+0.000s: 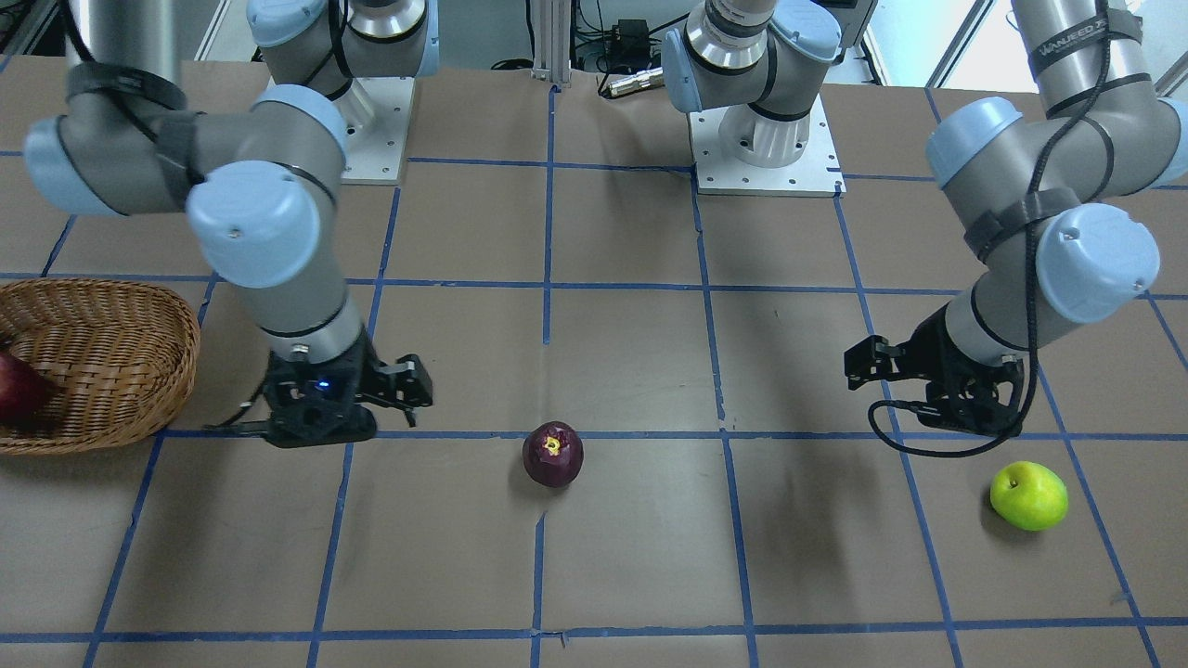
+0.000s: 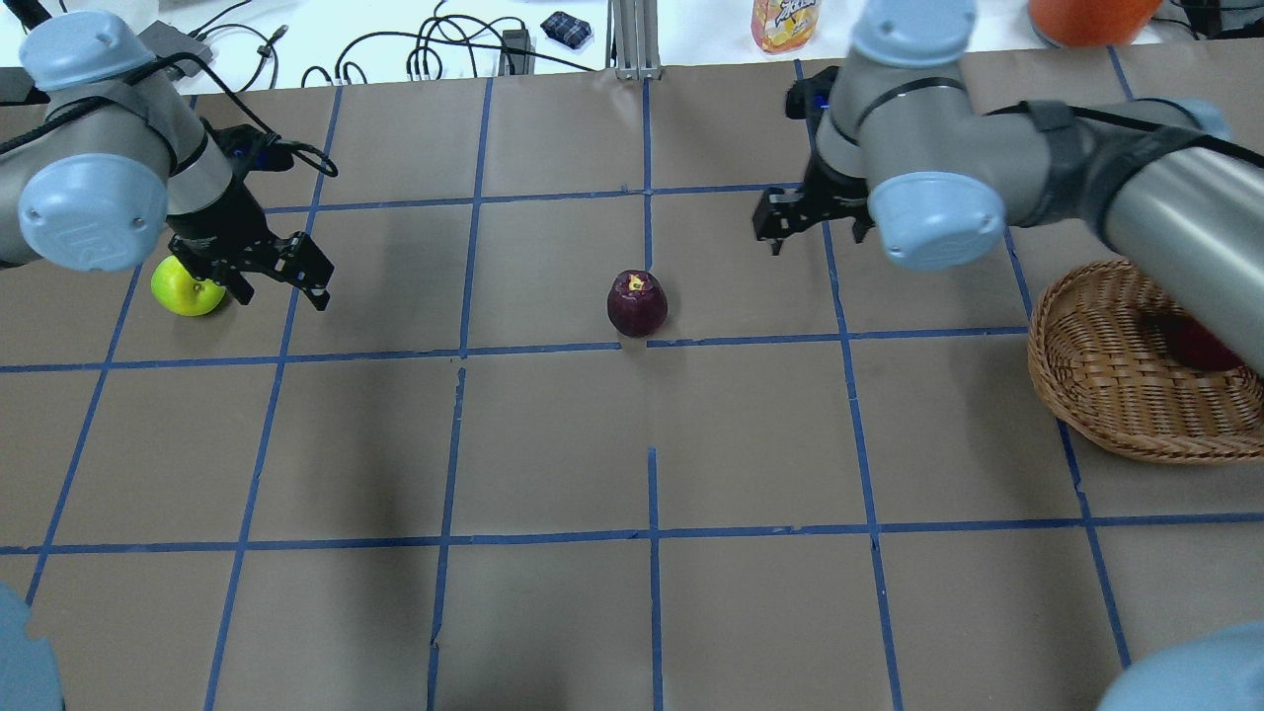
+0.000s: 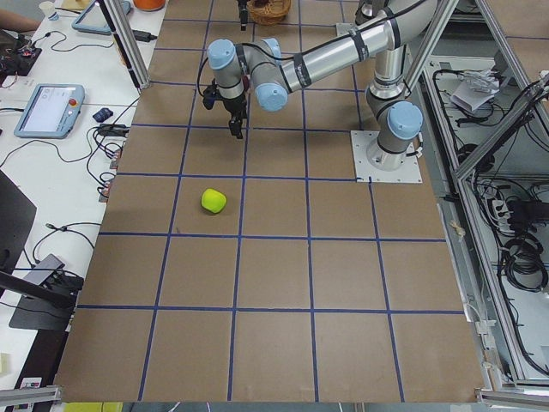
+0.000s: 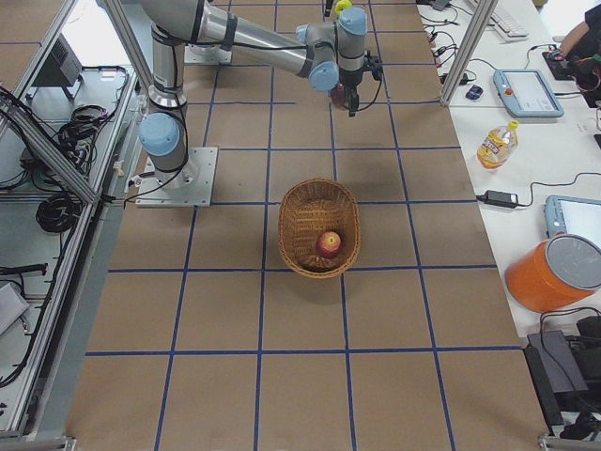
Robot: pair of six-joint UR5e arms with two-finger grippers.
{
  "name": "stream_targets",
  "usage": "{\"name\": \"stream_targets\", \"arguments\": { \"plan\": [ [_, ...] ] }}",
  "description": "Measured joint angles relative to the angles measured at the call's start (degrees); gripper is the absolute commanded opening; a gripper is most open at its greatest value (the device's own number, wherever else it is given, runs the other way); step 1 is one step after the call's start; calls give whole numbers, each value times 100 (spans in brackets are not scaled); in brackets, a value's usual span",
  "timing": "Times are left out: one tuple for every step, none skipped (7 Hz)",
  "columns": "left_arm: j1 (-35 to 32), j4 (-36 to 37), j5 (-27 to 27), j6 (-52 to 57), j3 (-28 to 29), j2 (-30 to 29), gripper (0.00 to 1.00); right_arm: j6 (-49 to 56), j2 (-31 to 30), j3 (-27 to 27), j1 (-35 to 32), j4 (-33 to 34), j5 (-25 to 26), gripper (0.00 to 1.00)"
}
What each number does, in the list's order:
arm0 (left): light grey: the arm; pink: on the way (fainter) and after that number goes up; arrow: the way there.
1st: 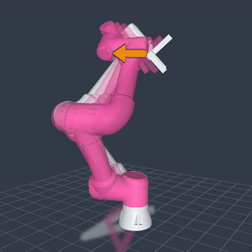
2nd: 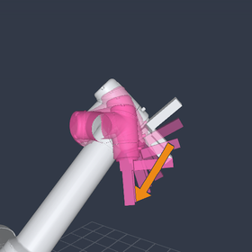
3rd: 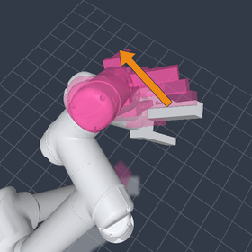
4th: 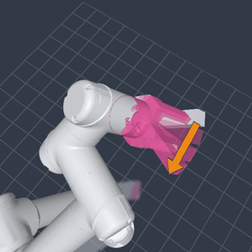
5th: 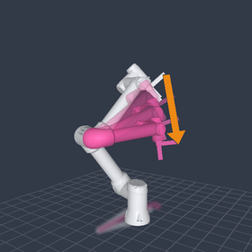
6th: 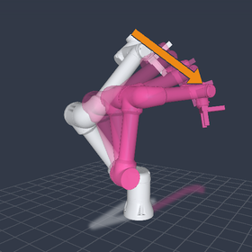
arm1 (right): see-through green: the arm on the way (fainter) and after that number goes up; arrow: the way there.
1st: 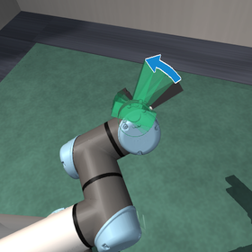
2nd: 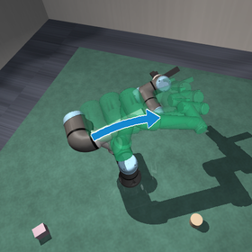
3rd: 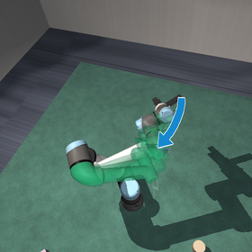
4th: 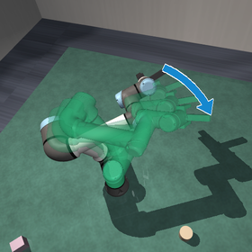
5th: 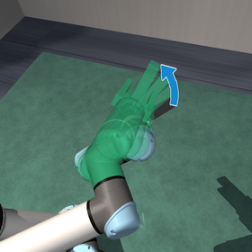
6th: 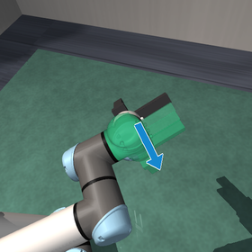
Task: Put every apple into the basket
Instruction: 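Grasp purple apple with right gripper while left grasps green apple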
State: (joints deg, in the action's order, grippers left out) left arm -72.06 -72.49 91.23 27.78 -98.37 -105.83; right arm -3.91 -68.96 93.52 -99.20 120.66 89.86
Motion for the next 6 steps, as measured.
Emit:
{"name": "stream_targets", "arguments": {
  "plan": [
    [341,312,32,607,-12,-111,100,-648,490,-544,-546,-88,68,100],
    [620,660,122,1073,30,-254,100,-1082,950,-1040,-928,-214,98,100],
    [802,926,219,1347,160,-419,100,-1371,1315,-1396,-1170,-304,106,99],
    [930,1049,244,1532,402,-622,100,-1479,1548,-1550,-1283,-349,121,99],
    [1064,1043,230,1642,695,-850,100,-1500,1680,-1588,-1321,-379,147,96],
    [1169,1011,188,1739,937,-1046,100,-1493,1741,-1566,-1333,-430,209,94]
  ]
}}
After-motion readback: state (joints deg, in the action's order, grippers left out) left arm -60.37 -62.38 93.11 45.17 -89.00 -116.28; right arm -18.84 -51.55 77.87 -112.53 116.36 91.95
